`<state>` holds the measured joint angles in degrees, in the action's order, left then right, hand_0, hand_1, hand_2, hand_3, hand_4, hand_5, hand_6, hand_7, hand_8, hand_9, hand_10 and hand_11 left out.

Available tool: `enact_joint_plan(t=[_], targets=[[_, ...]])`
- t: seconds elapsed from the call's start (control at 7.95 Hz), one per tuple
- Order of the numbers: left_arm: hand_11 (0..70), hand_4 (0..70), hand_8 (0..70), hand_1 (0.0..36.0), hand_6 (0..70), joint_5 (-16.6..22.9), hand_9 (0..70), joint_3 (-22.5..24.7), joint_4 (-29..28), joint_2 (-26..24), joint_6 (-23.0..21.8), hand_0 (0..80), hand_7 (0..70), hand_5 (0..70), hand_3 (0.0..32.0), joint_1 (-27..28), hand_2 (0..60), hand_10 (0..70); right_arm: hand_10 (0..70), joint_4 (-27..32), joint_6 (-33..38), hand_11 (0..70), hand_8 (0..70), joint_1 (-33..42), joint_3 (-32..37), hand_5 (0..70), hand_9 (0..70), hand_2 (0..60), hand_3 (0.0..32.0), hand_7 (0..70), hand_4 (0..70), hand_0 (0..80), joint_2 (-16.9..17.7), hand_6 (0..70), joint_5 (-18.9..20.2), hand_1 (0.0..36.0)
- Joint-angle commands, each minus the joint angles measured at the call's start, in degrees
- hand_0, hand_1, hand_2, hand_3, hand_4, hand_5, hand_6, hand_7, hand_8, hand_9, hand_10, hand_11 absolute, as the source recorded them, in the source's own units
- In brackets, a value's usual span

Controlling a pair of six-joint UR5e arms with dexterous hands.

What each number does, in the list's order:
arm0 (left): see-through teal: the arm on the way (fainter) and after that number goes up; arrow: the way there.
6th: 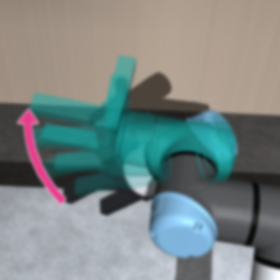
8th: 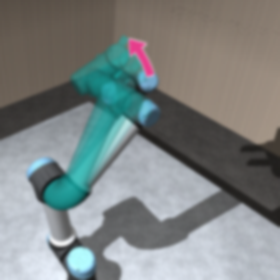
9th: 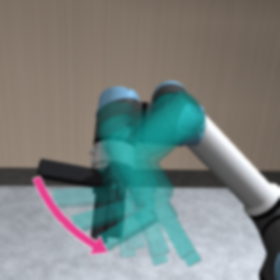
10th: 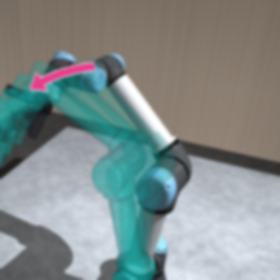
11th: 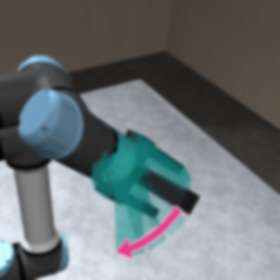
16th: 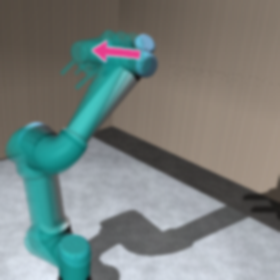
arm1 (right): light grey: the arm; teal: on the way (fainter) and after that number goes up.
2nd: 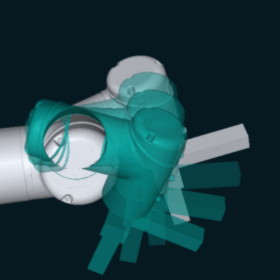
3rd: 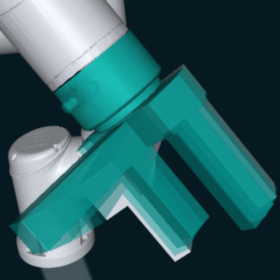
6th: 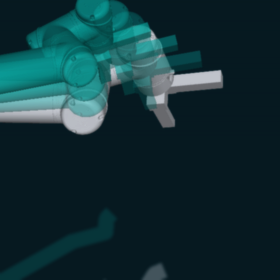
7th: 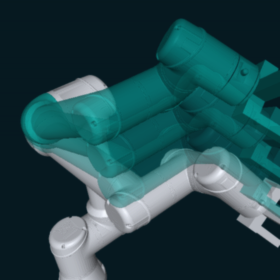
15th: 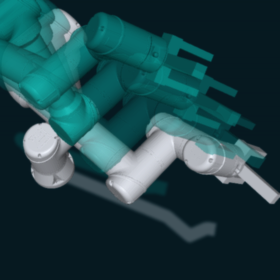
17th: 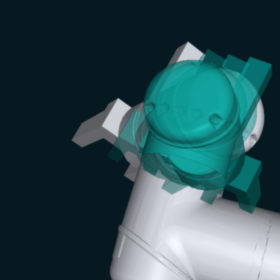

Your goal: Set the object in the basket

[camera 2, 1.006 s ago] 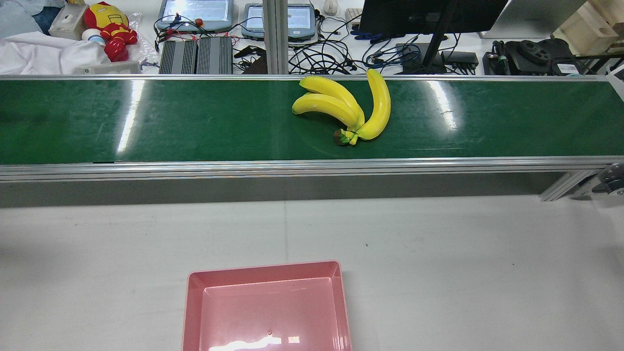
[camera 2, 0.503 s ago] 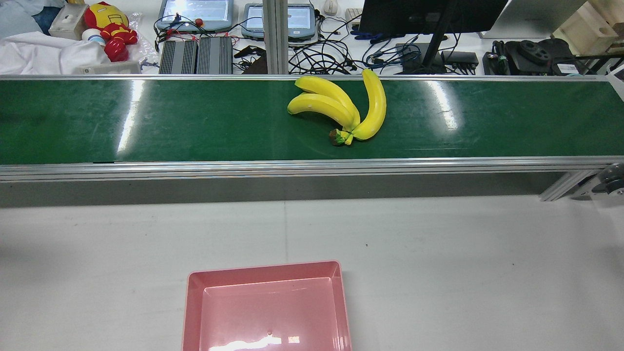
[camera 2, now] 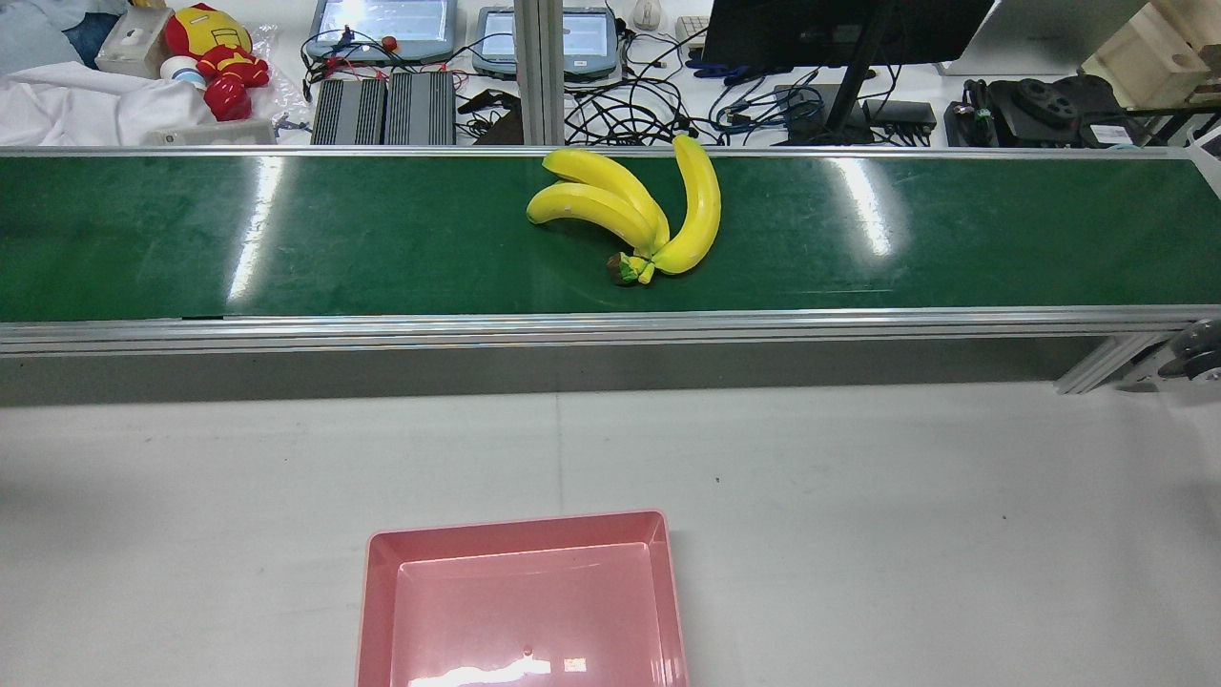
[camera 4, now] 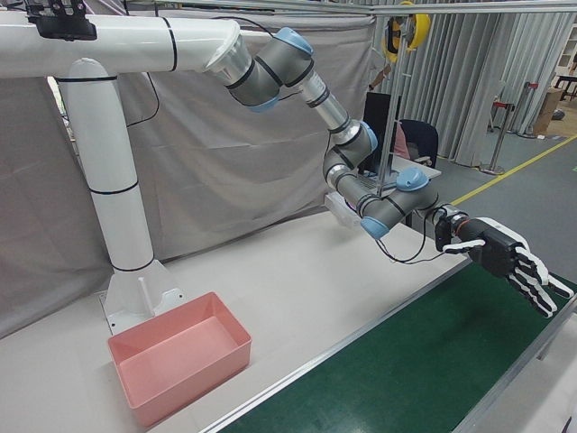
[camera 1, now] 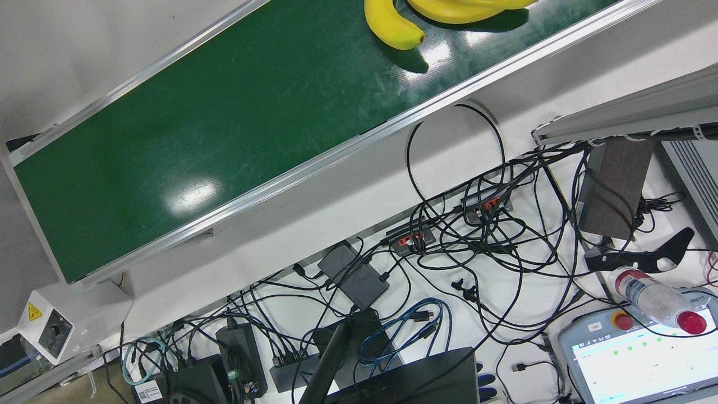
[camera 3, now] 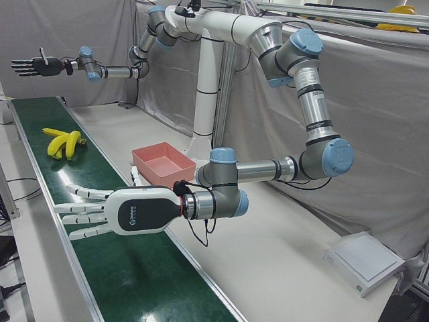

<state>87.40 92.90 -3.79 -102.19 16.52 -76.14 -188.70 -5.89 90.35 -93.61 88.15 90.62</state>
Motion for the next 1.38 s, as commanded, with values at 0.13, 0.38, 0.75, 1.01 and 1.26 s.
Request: enact_joint_plan(t=[0.13,0.38,0.75,1.01,1.26], targets=[[9.0,11.6,7.1,17.0,0.0,-0.03,8.3,-0.26,0.01,0.14,0.35,57.1,6.5,19.0,12.2,0.64,0.0,4.7,0.0,0.0,0.0,0.0,0.0,0.0,0.0,0.0,0.0,0.0,0.0,0.0,0.0,0.0,0.0,0.0,0.0,0.0],[8.1,11.0,7.9,15.1,0.6,-0.03,8.6,0.0,0.09,0.58,0.61,55.8,6.5,19.3,12.0,1.26,0.0,4.2,0.0,0.0,-0.09,0.0,0.0,0.0,0.0,0.0,0.0,0.0,0.0,0.0,0.0,0.0,0.0,0.0,0.0,0.0],[7.9,10.3,9.1,14.8,1.3,-0.04,9.3,0.18,0.44,0.41,3.06,57.5,6.9,20.4,11.8,3.29,0.0,4.0,0.0,0.0,0.0,0.0,0.0,0.0,0.0,0.0,0.0,0.0,0.0,0.0,0.0,0.0,0.0,0.0,0.0,0.0],[7.2,7.5,9.7,14.7,1.0,-0.03,9.3,1.23,2.63,0.15,6.3,57.8,6.9,20.1,14.6,3.11,0.0,3.5,0.0,0.0,0.0,0.0,0.0,0.0,0.0,0.0,0.0,0.0,0.0,0.0,0.0,0.0,0.0,0.0,0.0,0.0],[7.8,8.3,9.3,14.3,1.0,-0.03,9.7,7.97,8.68,0.14,12.98,56.5,6.9,20.0,14.2,3.37,0.0,4.0,0.0,0.0,0.0,0.0,0.0,0.0,-0.08,0.0,0.0,0.0,0.0,0.0,0.0,0.0,0.0,0.0,0.0,0.0]])
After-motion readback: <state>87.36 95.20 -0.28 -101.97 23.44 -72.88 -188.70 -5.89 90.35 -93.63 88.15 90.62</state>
